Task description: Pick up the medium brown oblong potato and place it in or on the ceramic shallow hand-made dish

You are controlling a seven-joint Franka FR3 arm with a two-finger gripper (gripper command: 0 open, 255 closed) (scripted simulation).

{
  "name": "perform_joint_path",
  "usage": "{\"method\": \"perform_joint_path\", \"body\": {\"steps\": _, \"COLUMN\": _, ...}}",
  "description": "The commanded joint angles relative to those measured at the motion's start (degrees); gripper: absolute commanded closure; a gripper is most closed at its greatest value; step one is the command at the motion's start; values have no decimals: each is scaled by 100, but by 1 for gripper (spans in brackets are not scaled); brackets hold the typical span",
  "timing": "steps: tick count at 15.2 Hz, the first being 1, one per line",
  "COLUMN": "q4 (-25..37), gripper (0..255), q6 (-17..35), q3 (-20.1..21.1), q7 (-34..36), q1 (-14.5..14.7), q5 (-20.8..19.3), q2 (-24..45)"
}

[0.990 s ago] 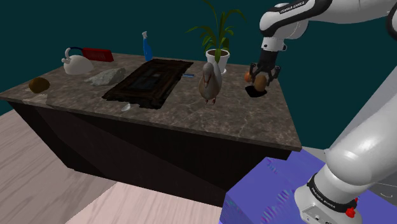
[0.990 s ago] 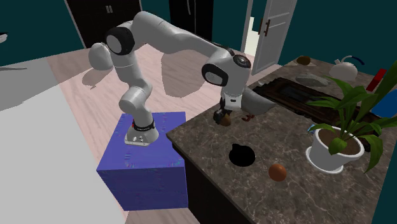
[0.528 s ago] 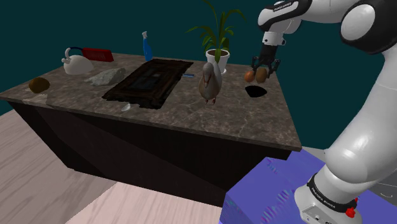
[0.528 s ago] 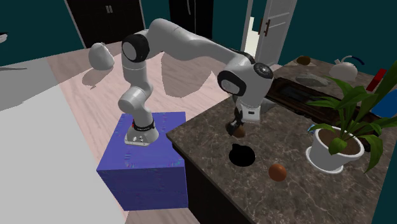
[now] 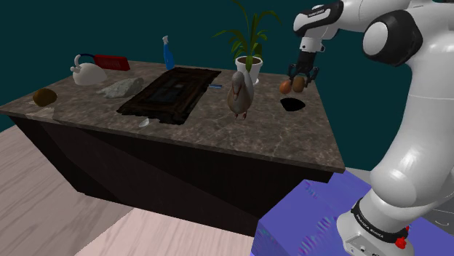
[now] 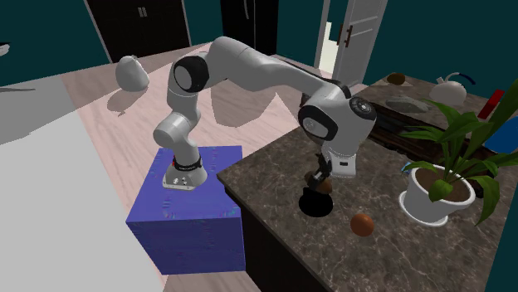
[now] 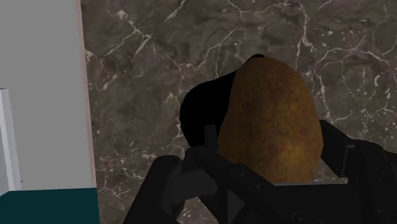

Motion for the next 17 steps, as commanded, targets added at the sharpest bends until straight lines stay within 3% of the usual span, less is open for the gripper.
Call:
{"method": "perform_joint_path", "body": {"steps": 1, "q4": -89, "gripper": 255, "q6": 135, "q3": 4, "q7": -30, "q1": -3, "q5": 15, "q2": 48}}
{"method": "perform_joint_path", "body": {"steps": 10, "q4": -527, "gripper": 255, "q6": 741, "q3": 30, "q7": -130, "q1": 5, "q5": 83, "q2": 228}}
{"method": "perform_joint_path", "body": {"steps": 17, "q4": -527, "gripper": 255, "q6": 741, "q3": 30, "q7": -130, "q1": 4, "q5": 83, "q2": 228}}
